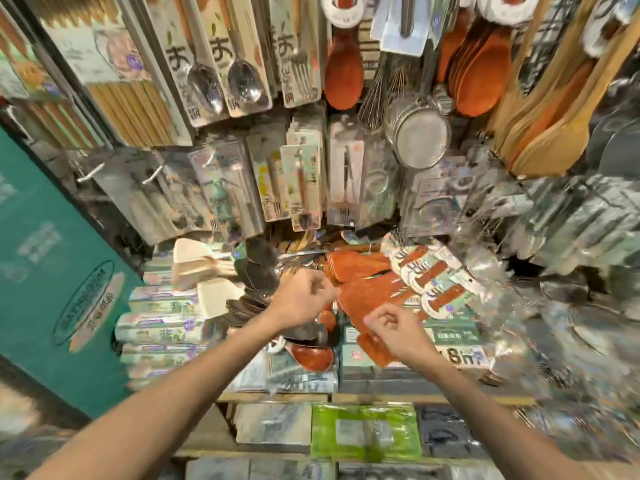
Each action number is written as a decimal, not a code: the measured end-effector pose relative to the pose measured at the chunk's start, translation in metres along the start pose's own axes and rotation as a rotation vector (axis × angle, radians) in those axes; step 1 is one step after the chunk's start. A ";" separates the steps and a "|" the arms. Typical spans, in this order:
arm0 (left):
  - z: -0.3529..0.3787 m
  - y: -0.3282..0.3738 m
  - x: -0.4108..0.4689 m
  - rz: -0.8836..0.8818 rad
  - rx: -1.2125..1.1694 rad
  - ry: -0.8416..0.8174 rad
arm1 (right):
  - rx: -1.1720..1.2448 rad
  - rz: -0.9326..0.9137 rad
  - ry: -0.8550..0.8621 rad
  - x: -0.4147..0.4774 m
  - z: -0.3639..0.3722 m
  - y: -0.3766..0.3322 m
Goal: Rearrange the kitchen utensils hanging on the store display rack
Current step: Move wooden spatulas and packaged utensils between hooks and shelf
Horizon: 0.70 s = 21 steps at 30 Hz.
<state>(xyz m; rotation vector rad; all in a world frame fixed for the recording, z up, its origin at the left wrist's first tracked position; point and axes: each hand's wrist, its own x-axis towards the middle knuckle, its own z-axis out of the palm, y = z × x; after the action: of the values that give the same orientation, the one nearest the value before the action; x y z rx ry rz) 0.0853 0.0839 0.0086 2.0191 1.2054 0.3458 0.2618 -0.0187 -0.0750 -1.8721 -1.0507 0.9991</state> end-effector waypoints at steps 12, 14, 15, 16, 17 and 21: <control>0.150 -0.051 0.075 -0.134 0.239 -0.146 | -0.022 0.377 0.249 0.057 -0.017 0.076; 0.162 -0.053 0.094 -0.077 0.291 -0.131 | 0.016 0.429 0.289 0.074 -0.017 0.090; 0.167 -0.054 0.102 -0.053 0.328 -0.135 | 0.046 0.468 0.324 0.082 -0.015 0.096; 0.172 -0.054 0.111 -0.025 0.376 -0.140 | 0.091 0.504 0.374 0.089 -0.014 0.101; 0.177 -0.054 0.118 -0.005 0.427 -0.150 | 0.143 0.545 0.421 0.095 -0.013 0.102; 0.198 -0.054 0.136 0.006 0.601 -0.159 | 0.294 0.646 0.513 0.110 -0.011 0.110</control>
<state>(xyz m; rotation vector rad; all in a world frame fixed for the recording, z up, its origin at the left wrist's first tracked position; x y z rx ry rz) 0.2330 0.1220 -0.1843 2.4949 1.3050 -0.2027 0.3445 0.0357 -0.1954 -2.0874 0.0152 0.8708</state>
